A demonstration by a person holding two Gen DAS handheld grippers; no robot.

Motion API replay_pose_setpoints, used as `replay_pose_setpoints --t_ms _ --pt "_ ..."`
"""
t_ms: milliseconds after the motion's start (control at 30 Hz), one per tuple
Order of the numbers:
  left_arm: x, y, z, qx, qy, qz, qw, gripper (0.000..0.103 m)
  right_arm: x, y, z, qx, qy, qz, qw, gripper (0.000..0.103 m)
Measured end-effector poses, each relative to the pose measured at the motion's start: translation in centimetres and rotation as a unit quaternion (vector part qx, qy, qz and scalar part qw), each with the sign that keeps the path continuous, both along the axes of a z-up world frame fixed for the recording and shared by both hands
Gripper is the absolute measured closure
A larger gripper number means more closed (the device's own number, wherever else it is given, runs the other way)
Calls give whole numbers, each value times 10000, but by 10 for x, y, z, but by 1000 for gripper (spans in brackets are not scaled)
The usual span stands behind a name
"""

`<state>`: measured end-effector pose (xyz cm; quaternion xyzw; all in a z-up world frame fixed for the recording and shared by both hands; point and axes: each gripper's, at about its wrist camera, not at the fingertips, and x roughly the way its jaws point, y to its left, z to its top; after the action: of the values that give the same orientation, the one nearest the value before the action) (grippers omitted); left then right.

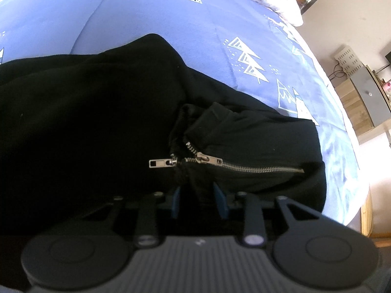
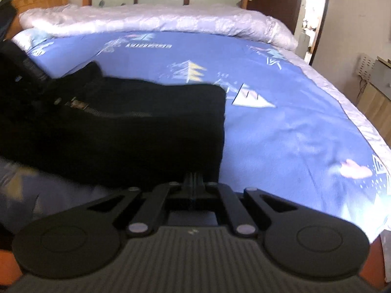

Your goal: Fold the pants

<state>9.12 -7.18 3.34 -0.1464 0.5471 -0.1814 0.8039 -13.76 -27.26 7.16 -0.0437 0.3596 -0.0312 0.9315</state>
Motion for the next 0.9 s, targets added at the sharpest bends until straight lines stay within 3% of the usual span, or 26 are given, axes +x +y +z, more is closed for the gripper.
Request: replay_pose_setpoints --t_ms 133,267,367,467,567,600,633,767,900 --pt "1 -1 -5 5 21 24 10000 68 -26 2 -14 -182 246 -57 9995 101" --pt "0 -1 -4 55 -15 -41 10000 67 -21 -21 22 444 -460 -290 9975 97" --pt "3 2 -2 58 105 -31 9999 62 6 -41 36 866 -623 -429 9934 89" --pt "11 14 20 -87 -22 88 9999 62 23 -53 27 1084 -524 -537 9913 75" --pt "25 10 50 -59 -435 -44 9990 62 24 -57 10 1315 -287 -582 9892 76" --pt "32 -1 60 49 -555 -186 9983 62 24 -59 4 1446 -175 -616 9874 79" --pt "37 -15 67 149 -660 -342 9971 62 25 -60 -5 1577 -44 -641 9854 89" --pt "56 -96 80 495 -1146 -1354 9829 53 15 -50 -2 1597 -123 -612 9852 94" --pt "71 -162 56 930 -1333 -1975 9667 50 4 -49 1 1693 -198 -656 9832 95"
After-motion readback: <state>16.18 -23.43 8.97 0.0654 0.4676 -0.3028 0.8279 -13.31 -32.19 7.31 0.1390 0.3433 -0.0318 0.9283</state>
